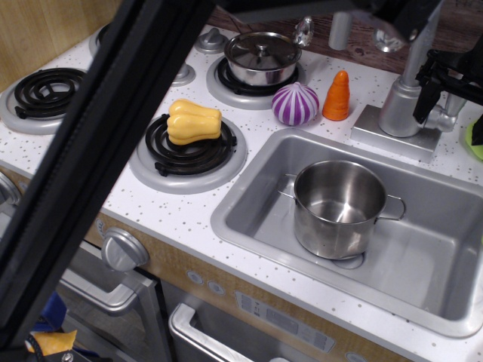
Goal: Turn lever vertical to front
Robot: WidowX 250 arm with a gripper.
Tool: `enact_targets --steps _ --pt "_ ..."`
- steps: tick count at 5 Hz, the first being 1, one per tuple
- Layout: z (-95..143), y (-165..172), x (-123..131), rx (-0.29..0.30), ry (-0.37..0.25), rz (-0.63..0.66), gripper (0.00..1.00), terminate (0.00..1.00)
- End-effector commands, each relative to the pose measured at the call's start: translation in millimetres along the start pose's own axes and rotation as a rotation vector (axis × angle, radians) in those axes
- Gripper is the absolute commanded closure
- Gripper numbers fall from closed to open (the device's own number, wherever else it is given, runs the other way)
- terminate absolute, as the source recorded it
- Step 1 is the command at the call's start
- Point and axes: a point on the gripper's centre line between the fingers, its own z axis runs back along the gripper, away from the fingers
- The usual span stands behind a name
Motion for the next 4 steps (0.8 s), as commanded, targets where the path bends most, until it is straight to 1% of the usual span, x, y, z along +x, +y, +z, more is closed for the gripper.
enact_targets --steps 1,3,4 --pt "0 0 0 0.0 0.0 0.0 0.0 0.0" --pt "20 6 19 0.013 -0.113 0.013 0.0 0.0" --pt "26 7 27 0.026 -0.157 0.019 0.0 0.0"
